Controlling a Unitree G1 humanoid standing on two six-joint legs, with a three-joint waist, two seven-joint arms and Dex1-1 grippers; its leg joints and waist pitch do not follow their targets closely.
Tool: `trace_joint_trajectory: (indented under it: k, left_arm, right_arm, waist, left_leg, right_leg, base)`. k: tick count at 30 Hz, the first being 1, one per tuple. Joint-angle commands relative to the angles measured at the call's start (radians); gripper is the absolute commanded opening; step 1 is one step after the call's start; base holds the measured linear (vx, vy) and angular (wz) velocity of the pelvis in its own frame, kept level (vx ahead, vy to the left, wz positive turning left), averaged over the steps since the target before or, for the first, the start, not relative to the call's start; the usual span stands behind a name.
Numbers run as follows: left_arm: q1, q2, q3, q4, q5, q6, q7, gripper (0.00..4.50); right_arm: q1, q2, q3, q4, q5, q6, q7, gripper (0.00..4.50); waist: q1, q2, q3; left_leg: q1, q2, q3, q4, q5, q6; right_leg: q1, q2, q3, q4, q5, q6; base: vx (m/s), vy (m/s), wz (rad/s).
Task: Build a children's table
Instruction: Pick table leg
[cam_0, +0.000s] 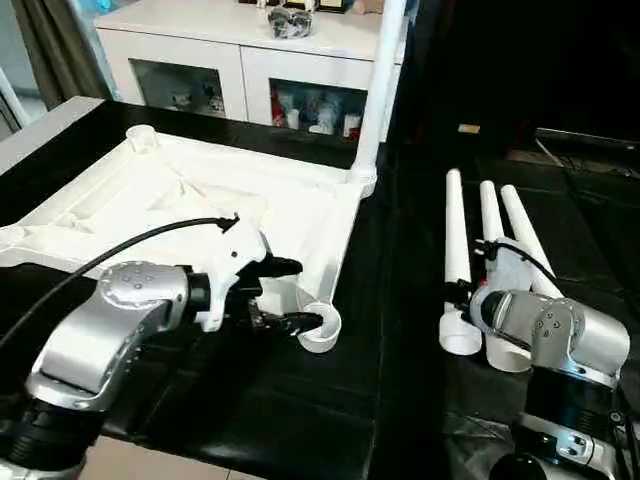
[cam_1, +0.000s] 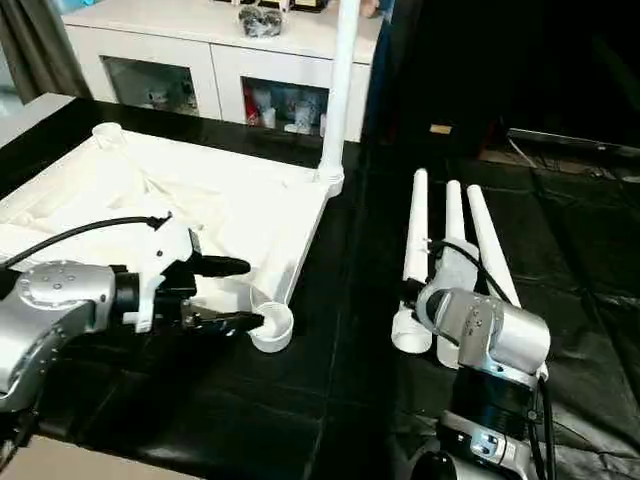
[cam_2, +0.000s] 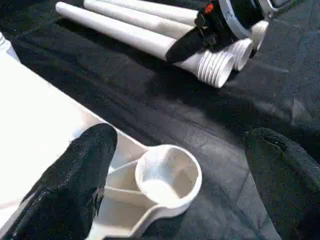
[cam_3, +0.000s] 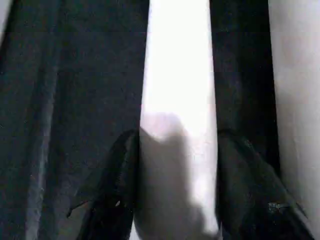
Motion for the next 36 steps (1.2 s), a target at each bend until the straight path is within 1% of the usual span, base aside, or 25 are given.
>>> trace_joint_trajectory:
  k: [1, 2, 3, 4, 5, 7, 8, 9, 10, 13, 15, 16, 18, 20, 21, 22, 24, 26, 28, 29, 30, 31, 32, 33, 36]
  left_arm:
    - [-0.021, -0.010, 0.011, 0.015, -0.005, -0.012, 0.017, 4.50]
    - [-0.031, -0.027, 0.021, 0.031, -0.004, -0.011, 0.039, 4.50]
    - [-0.055, -0.060, 0.044, 0.060, -0.006, 0.002, 0.085, 4.50]
    - [-0.055, -0.060, 0.044, 0.060, -0.006, 0.002, 0.085, 4.50]
    - [-0.073, -0.083, 0.060, 0.082, -0.007, 0.012, 0.117, 4.50]
    - [-0.127, -0.165, 0.128, 0.135, -0.037, 0.037, 0.213, 4.50]
    - [-0.145, -0.189, 0.146, 0.142, -0.055, 0.044, 0.229, 4.50]
    - [-0.162, -0.210, 0.160, 0.147, -0.072, 0.052, 0.242, 4.50]
    - [-0.178, -0.228, 0.172, 0.149, -0.090, 0.065, 0.252, 4.50]
    - [-0.259, -0.302, 0.222, 0.200, -0.135, 0.106, 0.329, 4.50]
    - [-0.321, -0.355, 0.268, 0.259, -0.163, 0.096, 0.390, 4.50]
    - [-0.322, -0.356, 0.268, 0.259, -0.163, 0.096, 0.390, 4.50]
    - [-0.413, -0.420, 0.340, 0.333, -0.239, 0.089, 0.435, 4.50]
    - [-0.442, -0.442, 0.368, 0.350, -0.274, 0.095, 0.450, 4.50]
    - [-0.486, -0.475, 0.408, 0.376, -0.333, 0.116, 0.471, 4.50]
    - [-0.487, -0.476, 0.409, 0.377, -0.336, 0.117, 0.472, 4.50]
    - [-0.522, -0.508, 0.444, 0.393, -0.392, 0.147, 0.484, 4.50]
    - [-0.537, -0.524, 0.458, 0.397, -0.413, 0.165, 0.491, 4.50]
    - [-0.562, -0.559, 0.475, 0.408, -0.456, 0.198, 0.506, 4.50]
    - [-0.562, -0.559, 0.475, 0.408, -0.456, 0.198, 0.506, 4.50]
    - [-0.570, -0.572, 0.460, 0.417, -0.452, 0.210, 0.513, 4.50]
    - [-0.570, -0.573, 0.457, 0.418, -0.450, 0.211, 0.514, 4.50]
    - [-0.570, -0.580, 0.434, 0.425, -0.434, 0.215, 0.519, 4.50]
    - [-0.570, -0.583, 0.424, 0.429, -0.432, 0.217, 0.524, 4.50]
    - [-0.568, -0.609, 0.404, 0.441, -0.433, 0.227, 0.553, 4.50]
  right_arm:
    - [-0.030, -0.001, -0.021, -0.025, 0.029, -0.041, 0.009, 1.88]
    - [-0.029, 0.000, -0.023, -0.033, 0.044, -0.084, 0.028, 1.88]
    - [-0.029, 0.002, -0.027, -0.042, 0.072, -0.141, 0.065, 1.88]
    - [-0.029, 0.002, -0.027, -0.042, 0.072, -0.141, 0.065, 1.88]
    - [-0.030, 0.004, -0.030, -0.046, 0.092, -0.182, 0.091, 1.88]
    - [-0.051, 0.027, -0.079, -0.051, 0.170, -0.234, 0.146, 1.88]
    - [-0.057, 0.032, -0.089, -0.055, 0.201, -0.242, 0.175, 1.88]
    - [-0.063, 0.036, -0.094, -0.060, 0.232, -0.250, 0.207, 1.88]
    - [-0.069, 0.042, -0.097, -0.067, 0.261, -0.254, 0.237, 1.88]
    - [-0.084, 0.066, -0.117, -0.102, 0.384, -0.246, 0.350, 1.88]
    - [-0.085, 0.076, -0.126, -0.122, 0.454, -0.242, 0.404, 1.88]
    - [-0.085, 0.076, -0.126, -0.122, 0.454, -0.242, 0.405, 1.88]
    - [-0.072, 0.080, -0.111, -0.148, 0.529, -0.246, 0.470, 1.88]
    - [-0.066, 0.080, -0.097, -0.160, 0.546, -0.241, 0.489, 1.88]
    - [-0.055, 0.084, -0.076, -0.184, 0.572, -0.229, 0.517, 1.88]
    - [-0.054, 0.084, -0.075, -0.185, 0.573, -0.228, 0.518, 1.88]
    - [-0.042, 0.087, -0.053, -0.205, 0.595, -0.223, 0.539, 1.88]
    - [-0.034, 0.085, -0.041, -0.212, 0.606, -0.222, 0.551, 1.88]
    - [-0.018, 0.084, -0.011, -0.234, 0.623, -0.214, 0.574, 1.88]
    - [-0.018, 0.084, -0.011, -0.234, 0.623, -0.214, 0.574, 1.88]
    - [-0.002, 0.074, 0.022, -0.249, 0.622, -0.221, 0.585, 1.88]
    - [0.000, 0.072, 0.027, -0.251, 0.621, -0.223, 0.586, 1.88]
    - [0.014, 0.060, 0.061, -0.265, 0.610, -0.235, 0.597, 1.88]
    - [0.020, 0.055, 0.077, -0.272, 0.607, -0.240, 0.600, 1.88]
    - [0.044, 0.028, 0.158, -0.296, 0.561, -0.269, 0.607, 1.88]
  waist:
    - [-0.001, 0.012, -0.061]
    - [-0.001, 0.017, -0.061]
    - [-0.002, 0.015, -0.060]
    - [-0.002, 0.011, -0.059]
    - [0.000, 0.010, -0.060]
    - [0.001, 0.009, -0.061]
    - [0.001, 0.009, -0.061]
    - [0.005, 0.012, -0.063]
    - [0.004, 0.009, -0.064]
    - [0.008, 0.005, -0.066]
    - [0.010, 0.004, -0.066]
    - [0.011, -0.002, -0.067]
    - [0.017, -0.007, -0.067]
    - [0.021, -0.006, -0.067]
    - [0.023, -0.008, -0.067]
    - [0.025, -0.009, -0.067]
    - [0.027, -0.010, -0.067]
    - [0.030, -0.010, -0.066]
    - [0.033, -0.006, -0.065]
    - [0.036, -0.008, -0.065]
    - [0.036, -0.004, -0.065]
    - [0.036, -0.006, -0.065]
    - [0.037, -0.008, -0.065]
    - [0.038, -0.005, -0.065]
    - [0.041, -0.007, -0.066]
  left_leg:
    - [-0.001, 0.017, -0.006, -0.069, -0.104, -0.033]
    - [0.000, 0.018, -0.007, -0.069, -0.103, -0.034]
    - [-0.001, 0.018, -0.005, -0.069, -0.111, -0.032]
    - [-0.001, 0.016, -0.004, -0.066, -0.127, -0.027]
    - [-0.003, 0.016, -0.004, -0.067, -0.121, -0.019]
    - [-0.003, 0.016, -0.004, -0.064, -0.115, -0.010]
    - [-0.006, 0.015, -0.003, -0.063, -0.114, -0.001]
    - [-0.003, 0.017, -0.003, -0.062, -0.113, 0.001]
    - [-0.008, 0.019, -0.005, -0.063, -0.091, 0.007]
    - [-0.009, 0.018, -0.001, -0.058, -0.068, 0.028]
    - [-0.013, 0.019, -0.003, -0.058, -0.059, 0.038]
    - [-0.013, 0.018, -0.002, -0.058, -0.054, 0.041]
    - [-0.012, 0.019, -0.001, -0.056, -0.036, 0.046]
    - [-0.013, 0.019, -0.001, -0.056, -0.032, 0.046]
    - [-0.016, 0.019, -0.002, -0.056, -0.027, 0.047]
    - [-0.016, 0.019, 0.000, -0.055, -0.026, 0.048]
    - [-0.016, 0.019, -0.001, -0.055, -0.021, 0.048]
    - [-0.018, 0.018, 0.000, -0.055, -0.020, 0.050]
    - [-0.016, 0.019, 0.000, -0.055, -0.023, 0.046]
    - [-0.016, 0.019, -0.002, -0.056, -0.029, 0.044]
    - [-0.017, 0.019, -0.002, -0.057, -0.033, 0.041]
    - [-0.018, 0.019, -0.002, -0.057, -0.031, 0.040]
    - [-0.018, 0.018, -0.002, -0.057, -0.028, 0.040]
    - [-0.018, 0.019, -0.003, -0.057, -0.029, 0.038]
    - [-0.021, 0.019, -0.004, -0.056, -0.023, 0.033]
  right_leg:
    - [0.055, -0.069, 0.065, -0.075, -0.297, -0.031]
    - [0.056, -0.069, 0.064, -0.073, -0.291, -0.036]
    - [0.055, -0.069, 0.064, -0.077, -0.295, -0.035]
    - [0.057, -0.070, 0.062, -0.080, -0.314, -0.032]
    - [0.058, -0.070, 0.063, -0.081, -0.322, -0.028]
    - [0.059, -0.071, 0.061, -0.083, -0.328, -0.031]
    - [0.060, -0.070, 0.061, -0.083, -0.327, -0.034]
    - [0.059, -0.071, 0.061, -0.083, -0.324, -0.037]
    - [0.063, -0.070, 0.062, -0.075, -0.284, -0.049]
    - [0.064, -0.068, 0.063, -0.070, -0.229, -0.079]
    - [0.067, -0.071, 0.062, -0.074, -0.238, -0.080]
    - [0.067, -0.070, 0.062, -0.075, -0.240, -0.077]
    - [0.066, -0.070, 0.062, -0.077, -0.251, -0.072]
    - [0.068, -0.072, 0.061, -0.076, -0.254, -0.072]
    - [0.069, -0.072, 0.061, -0.076, -0.251, -0.072]
    - [0.068, -0.072, 0.061, -0.077, -0.251, -0.072]
    - [0.067, -0.073, 0.060, -0.077, -0.249, -0.075]
    - [0.068, -0.072, 0.060, -0.081, -0.261, -0.065]
    - [0.066, -0.072, 0.060, -0.083, -0.273, -0.058]
    - [0.066, -0.073, 0.058, -0.086, -0.289, -0.049]
    - [0.066, -0.072, 0.058, -0.087, -0.301, -0.040]
    - [0.067, -0.071, 0.058, -0.090, -0.302, -0.031]
    - [0.067, -0.071, 0.058, -0.090, -0.301, -0.022]
    - [0.066, -0.070, 0.058, -0.092, -0.301, -0.010]
    - [0.068, -0.071, 0.057, -0.092, -0.295, 0.003]
  base:
    - [0.000, 0.000, 0.00]
    - [0.000, 0.000, 0.00]
    - [0.000, 0.000, 0.00]
    - [0.000, 0.000, 0.00]
    - [0.000, 0.000, 0.00]
    - [0.000, 0.000, 0.00]
    - [0.000, 0.000, 0.00]
    - [0.000, 0.000, 0.00]
    - [0.000, 0.000, 0.00]
    - [0.000, 0.000, 0.00]
    - [0.000, 0.000, 0.00]
    - [0.000, 0.000, 0.00]
    - [0.000, 0.000, 0.00]
    - [0.000, 0.000, 0.00]
    - [0.000, 0.000, 0.00]
    - [0.000, 0.000, 0.00]
    - [0.000, 0.000, 0.00]
    - [0.000, 0.000, 0.00]
    - [0.000, 0.000, 0.00]
    - [0.000, 0.000, 0.00]
    - [0.000, 0.000, 0.00]
    - [0.000, 0.000, 0.00]
    - [0.000, 0.000, 0.00]
    - [0.000, 0.000, 0.00]
    - [0.000, 0.000, 0.00]
